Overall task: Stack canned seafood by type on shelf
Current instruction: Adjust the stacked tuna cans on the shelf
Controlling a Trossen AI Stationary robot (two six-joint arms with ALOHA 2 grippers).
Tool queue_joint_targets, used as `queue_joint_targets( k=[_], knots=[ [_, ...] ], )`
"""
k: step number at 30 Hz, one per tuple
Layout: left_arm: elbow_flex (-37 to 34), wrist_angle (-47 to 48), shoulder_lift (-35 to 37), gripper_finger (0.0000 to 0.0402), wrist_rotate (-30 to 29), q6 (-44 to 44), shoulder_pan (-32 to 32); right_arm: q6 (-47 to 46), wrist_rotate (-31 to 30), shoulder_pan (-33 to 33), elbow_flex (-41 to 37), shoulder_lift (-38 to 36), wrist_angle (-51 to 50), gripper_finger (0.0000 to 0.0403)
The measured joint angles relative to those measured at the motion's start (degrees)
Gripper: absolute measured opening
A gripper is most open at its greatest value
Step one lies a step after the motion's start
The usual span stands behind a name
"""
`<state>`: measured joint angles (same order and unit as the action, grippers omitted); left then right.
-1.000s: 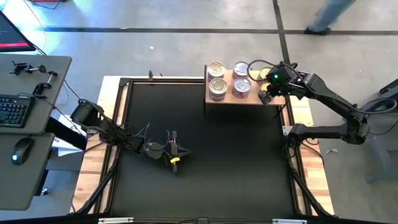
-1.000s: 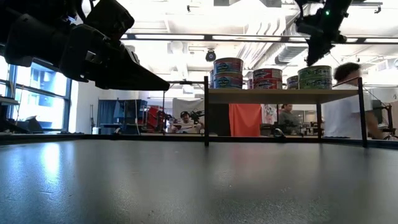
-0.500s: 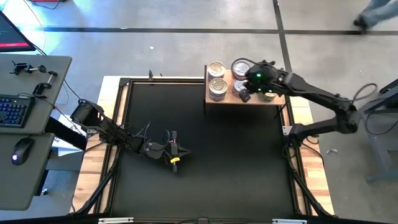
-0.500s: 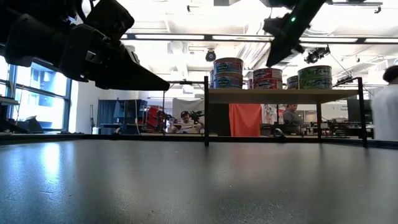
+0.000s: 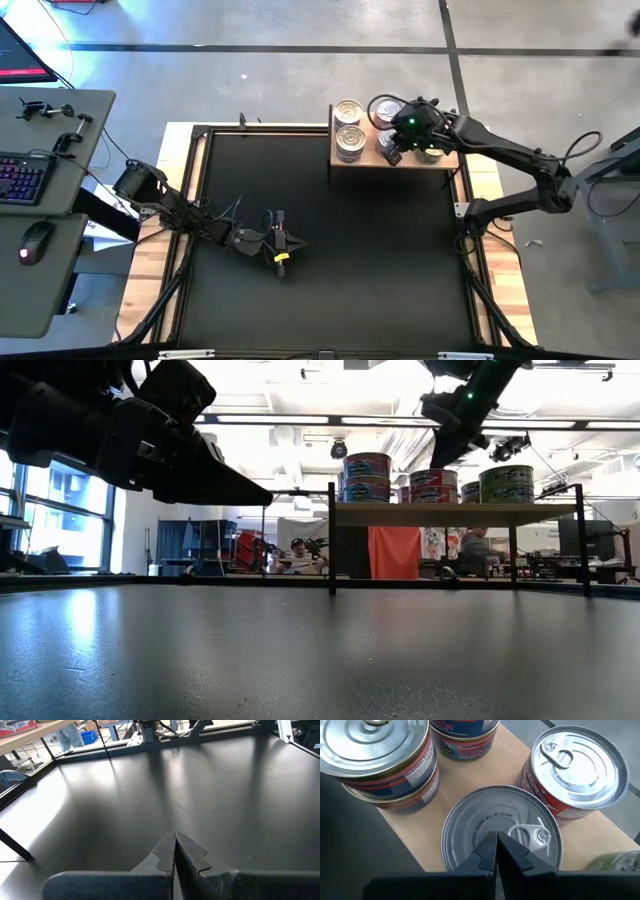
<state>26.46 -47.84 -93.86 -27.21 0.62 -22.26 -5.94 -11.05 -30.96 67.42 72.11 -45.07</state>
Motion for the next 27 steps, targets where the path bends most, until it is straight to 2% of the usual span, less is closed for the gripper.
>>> queue_joint_targets(
  k=[9, 17, 23, 27],
  knots=[
    [0.0, -0.02, 0.0, 0.0001, 0.01, 0.0, -0.02, -0.04, -1.01, -0.31, 0.0, -1.4, 6.32, 0.0002],
    [0.0, -0.02, 0.0, 0.0001, 0.0, 0.01, -0.02, 1.05, -2.71, -5.62, 0.0, 3.28, 17.68, 0.0002],
    [0.0, -0.02, 0.0, 0.0001, 0.01, 0.0, -0.02, 0.88, -3.03, -10.66, -0.02, 7.87, 18.8, 0.0002],
    [0.0, 0.0, 0.0, 0.0001, -0.01, 0.0, -0.02, 0.88, -2.37, -11.67, -0.02, 9.21, 18.09, 0.0002]
  ],
)
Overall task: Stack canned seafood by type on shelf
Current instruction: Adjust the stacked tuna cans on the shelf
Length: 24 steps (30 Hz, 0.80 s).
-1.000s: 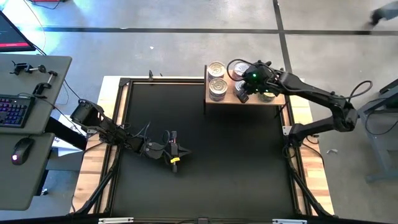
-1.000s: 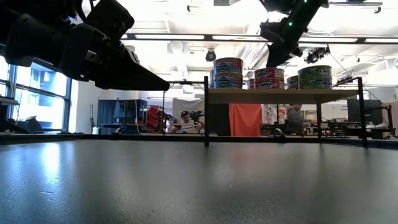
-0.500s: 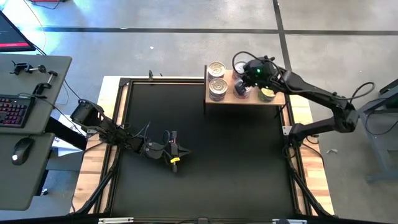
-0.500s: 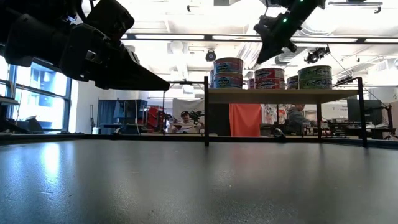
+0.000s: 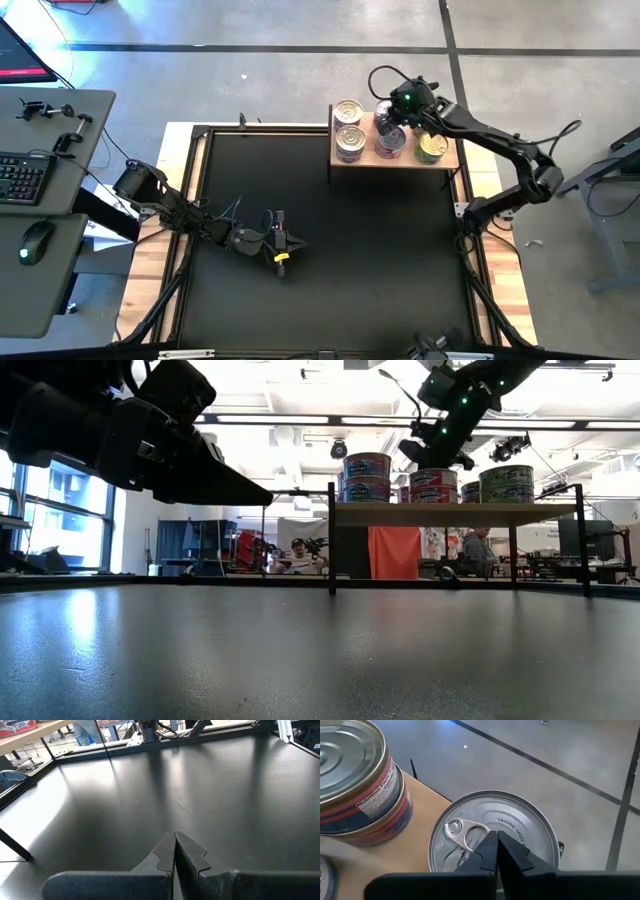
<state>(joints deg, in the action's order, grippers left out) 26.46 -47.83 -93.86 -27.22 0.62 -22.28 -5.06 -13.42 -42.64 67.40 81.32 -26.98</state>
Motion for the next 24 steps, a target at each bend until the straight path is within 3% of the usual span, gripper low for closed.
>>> queue_joint_targets(
  k=[12, 15, 20, 24],
  knots=[
    [0.0, -0.02, 0.0, 0.0001, 0.02, 0.0, 0.0, 0.57, 0.19, 0.42, -0.04, -3.8, -1.37, 0.0002],
    [0.0, -0.02, 0.0, 0.0001, 0.0, 0.0, 0.0, 0.59, 1.33, 1.77, -0.04, -4.07, 1.63, 0.0002],
    [0.0, -0.01, 0.01, 0.0001, 0.01, 0.0, 0.0, 0.51, 10.66, 5.4, -0.04, -3.61, 9.82, 0.0002],
    [0.0, -0.02, 0.0, 0.0001, 0.01, 0.0, 0.0, -0.87, 10.91, 8.2, -0.04, -1.89, 17.37, 0.0002]
  ],
)
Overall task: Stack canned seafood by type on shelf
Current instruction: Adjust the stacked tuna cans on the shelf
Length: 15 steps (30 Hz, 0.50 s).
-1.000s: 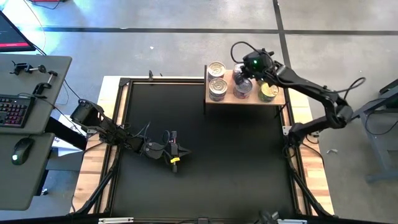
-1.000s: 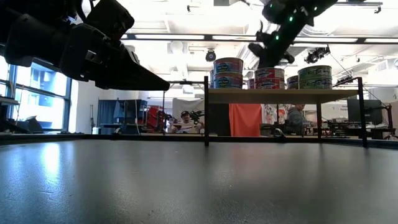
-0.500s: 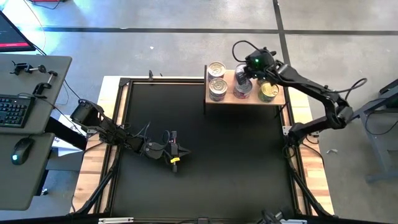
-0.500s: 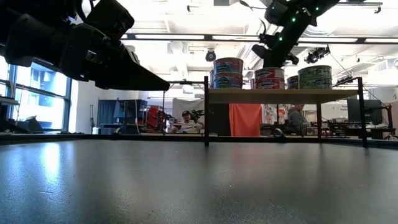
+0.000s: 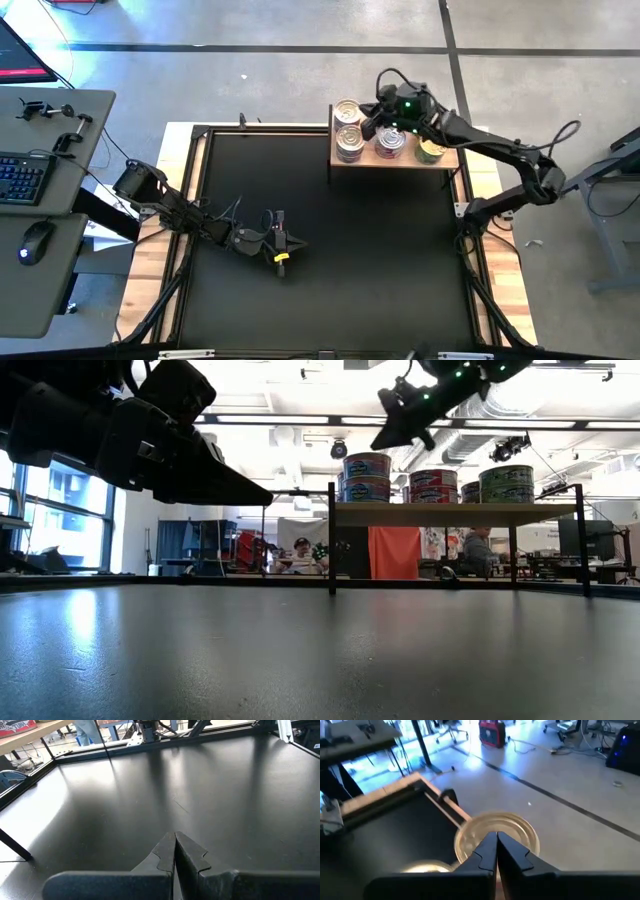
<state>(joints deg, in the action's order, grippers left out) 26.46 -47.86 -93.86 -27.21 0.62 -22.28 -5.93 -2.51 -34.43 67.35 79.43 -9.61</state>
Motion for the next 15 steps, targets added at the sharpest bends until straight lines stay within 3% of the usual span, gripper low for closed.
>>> queue_joint_targets(
  k=[7, 15],
  knots=[
    [0.0, 0.0, 0.0, 0.0001, 0.01, 0.0, 0.0, -0.97, 2.11, 0.61, 0.0, 5.43, 5.53, 0.0002],
    [0.0, 0.0, 0.02, 0.0001, 0.01, 0.0, 0.0, -0.64, 1.41, -0.51, 0.0, 7.47, 4.36, 0.0002]
  ],
)
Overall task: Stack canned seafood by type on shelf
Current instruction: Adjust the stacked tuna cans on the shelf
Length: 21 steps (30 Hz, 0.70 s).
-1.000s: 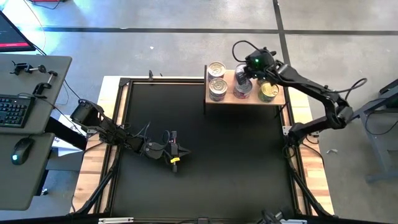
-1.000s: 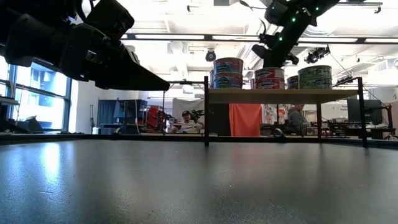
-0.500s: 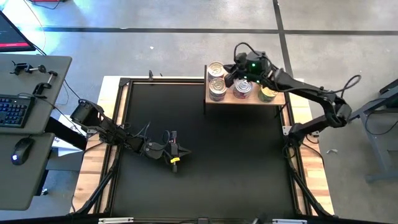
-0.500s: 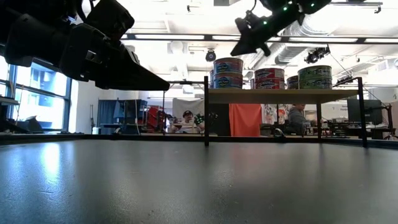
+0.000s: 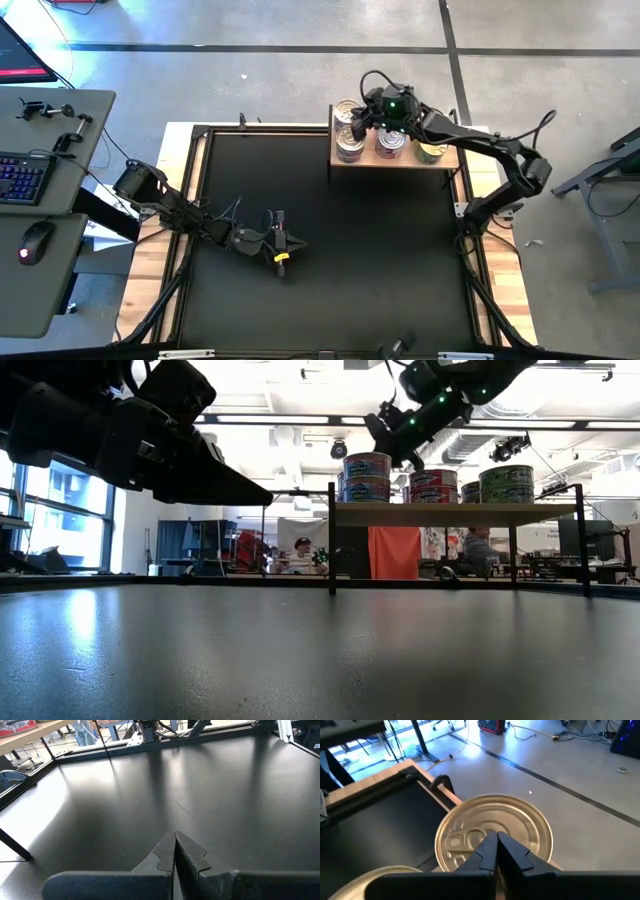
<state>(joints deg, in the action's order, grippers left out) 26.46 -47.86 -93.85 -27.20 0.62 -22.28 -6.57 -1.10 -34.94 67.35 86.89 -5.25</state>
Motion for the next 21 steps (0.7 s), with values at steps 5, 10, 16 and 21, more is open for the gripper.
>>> queue_joint_targets(
  k=[5, 10, 16, 21],
  knots=[
    [0.0, 0.0, -0.02, 0.0001, 0.0, -0.43, 0.01, 0.62, -2.06, 0.07, 0.02, -0.06, -2.21, 0.0002],
    [0.0, 0.0, -0.02, 0.0001, -0.02, -0.44, 0.0, 1.66, -3.58, 0.07, 0.09, -0.31, -3.16, 0.0002],
    [0.0, 0.02, -0.02, 0.0001, -0.01, -0.45, 0.0, 1.85, -4.96, 0.07, 2.15, -0.42, -7.03, 0.0002],
    [0.0, 0.02, -0.02, 0.0001, 0.0, -0.46, 0.0, 2.73, -5.12, 0.8, 5.69, -0.42, -8.95, 0.0002]
  ],
)
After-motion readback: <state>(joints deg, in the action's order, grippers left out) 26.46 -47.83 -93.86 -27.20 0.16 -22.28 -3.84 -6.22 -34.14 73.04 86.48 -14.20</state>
